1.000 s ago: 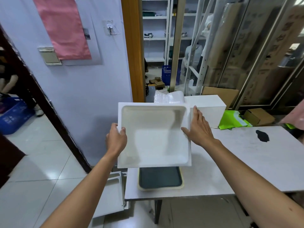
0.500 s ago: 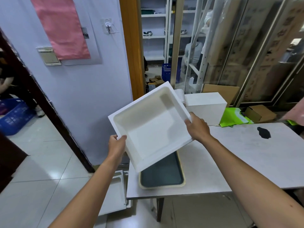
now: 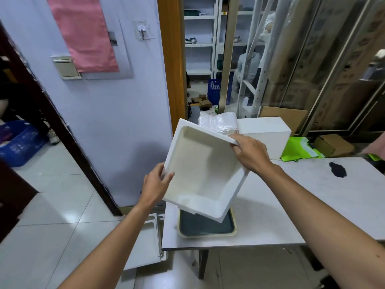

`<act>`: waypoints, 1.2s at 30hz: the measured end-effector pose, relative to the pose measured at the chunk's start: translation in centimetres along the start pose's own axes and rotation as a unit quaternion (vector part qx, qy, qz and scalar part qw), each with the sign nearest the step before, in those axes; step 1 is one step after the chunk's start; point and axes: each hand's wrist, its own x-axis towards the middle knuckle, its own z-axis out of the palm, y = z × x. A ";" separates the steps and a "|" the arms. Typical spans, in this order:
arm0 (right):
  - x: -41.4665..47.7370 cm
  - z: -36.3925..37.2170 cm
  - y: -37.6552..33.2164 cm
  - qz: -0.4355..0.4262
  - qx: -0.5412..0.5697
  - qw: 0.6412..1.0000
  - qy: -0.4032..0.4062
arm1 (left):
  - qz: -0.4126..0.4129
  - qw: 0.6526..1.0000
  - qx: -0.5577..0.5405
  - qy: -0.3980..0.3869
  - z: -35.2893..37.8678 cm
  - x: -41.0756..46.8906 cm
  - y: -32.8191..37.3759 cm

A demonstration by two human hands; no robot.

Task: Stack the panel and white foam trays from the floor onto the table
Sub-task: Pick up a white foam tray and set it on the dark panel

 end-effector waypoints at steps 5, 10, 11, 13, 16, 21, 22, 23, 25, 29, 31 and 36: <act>0.1 0.6 -0.3 -0.090 -0.039 0.995 0.027 | -0.031 0.998 0.052 0.011 0.9 -0.2 -0.3; -0.2 1.1 -0.6 -0.091 -0.042 0.993 0.059 | -0.026 0.989 0.139 0.035 1.5 -0.7 -1.1; -0.4 1.3 -0.5 -0.080 -0.036 0.994 0.070 | -0.031 0.989 0.139 0.049 1.5 -0.7 -1.1; -0.9 1.5 -0.3 -0.044 -0.026 0.996 0.069 | -0.047 0.988 0.129 0.075 1.6 -0.8 -1.1; -1.9 1.8 0.1 0.030 0.047 0.998 0.019 | -0.076 0.987 0.108 0.087 1.3 -0.8 -1.4; -4.4 2.9 0.2 0.125 0.141 0.977 -0.099 | -0.129 0.988 0.051 0.075 1.0 -0.5 -2.1; -5.2 3.5 0.4 0.130 0.141 0.971 -0.143 | -0.139 0.987 0.038 0.074 1.0 -0.5 -2.2; -6.1 4.1 0.6 0.136 0.143 0.963 -0.182 | -0.145 0.986 0.028 0.074 1.0 -0.4 -2.2; -8.2 5.5 0.8 0.149 0.136 0.951 -0.235 | -0.152 0.985 0.018 0.082 1.0 -0.6 -2.2; -11.7 7.6 -0.2 0.189 0.131 0.937 -0.263 | -0.183 0.978 0.010 0.097 1.1 -1.1 -2.5; -12.8 8.2 -0.5 0.209 0.138 0.937 -0.245 | -0.210 0.974 -0.020 0.084 1.2 -1.4 -3.2; -14.4 9.2 -0.3 0.289 0.208 0.917 -0.181 | -0.211 0.975 -0.062 0.030 2.5 -3.1 -4.0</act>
